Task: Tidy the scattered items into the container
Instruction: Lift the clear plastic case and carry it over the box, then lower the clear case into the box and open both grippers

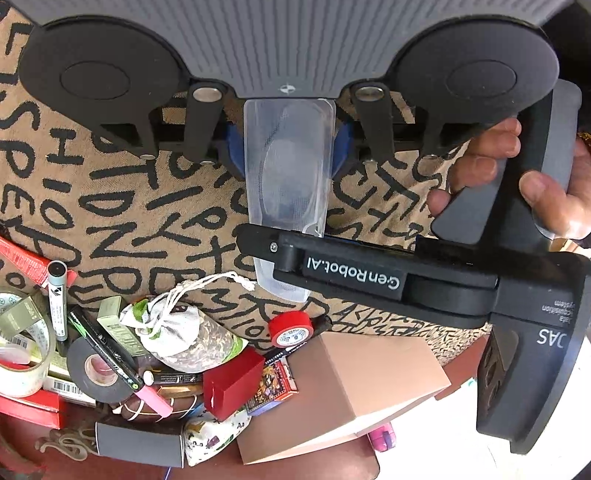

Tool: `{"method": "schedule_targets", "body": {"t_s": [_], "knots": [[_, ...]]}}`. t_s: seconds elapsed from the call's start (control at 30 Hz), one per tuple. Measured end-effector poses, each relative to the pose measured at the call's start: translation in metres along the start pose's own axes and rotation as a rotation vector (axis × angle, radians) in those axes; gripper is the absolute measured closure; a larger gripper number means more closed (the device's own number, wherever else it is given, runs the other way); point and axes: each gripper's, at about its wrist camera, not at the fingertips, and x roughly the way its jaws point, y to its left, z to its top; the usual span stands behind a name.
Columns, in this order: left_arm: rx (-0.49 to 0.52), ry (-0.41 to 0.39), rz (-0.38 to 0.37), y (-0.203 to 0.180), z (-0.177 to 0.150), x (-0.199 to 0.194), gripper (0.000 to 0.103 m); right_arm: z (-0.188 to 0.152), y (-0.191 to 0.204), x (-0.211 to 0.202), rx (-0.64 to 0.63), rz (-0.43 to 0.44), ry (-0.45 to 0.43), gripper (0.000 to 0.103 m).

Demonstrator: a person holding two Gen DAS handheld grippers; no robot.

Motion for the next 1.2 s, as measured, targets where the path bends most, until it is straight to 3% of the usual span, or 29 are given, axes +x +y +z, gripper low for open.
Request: {"method": "schedule_targets", "body": {"t_s": [0.17, 0.27, 0.33, 0.57, 0.77, 1.03, 1.2], "knots": [[-0.016, -0.009, -0.014, 0.002, -0.001, 0.001, 0.027, 0.001, 0.001, 0.001, -0.012, -0.009, 0.002, 0.05], [0.023, -0.009, 0.005, -0.002, -0.002, 0.001, 0.03, 0.003, 0.003, 0.002, -0.017, -0.019, 0.005, 0.05], [0.024, -0.011, 0.006, -0.002, -0.002, -0.002, 0.04, 0.004, 0.005, 0.002, -0.02, -0.024, 0.008, 0.051], [-0.075, -0.07, -0.019, 0.014, 0.007, -0.032, 0.041, 0.024, 0.022, -0.011, -0.097, 0.004, -0.02, 0.051], [-0.121, -0.234, -0.005, 0.029, 0.042, -0.078, 0.041, 0.076, 0.052, -0.018, -0.24, 0.006, -0.095, 0.051], [-0.18, -0.48, 0.061, 0.064, 0.124, -0.14, 0.036, 0.18, 0.097, -0.006, -0.441, 0.037, -0.231, 0.051], [-0.245, -0.558, 0.098, 0.094, 0.177, -0.148, 0.034, 0.24, 0.113, 0.025, -0.587, 0.038, -0.26, 0.051]]}}
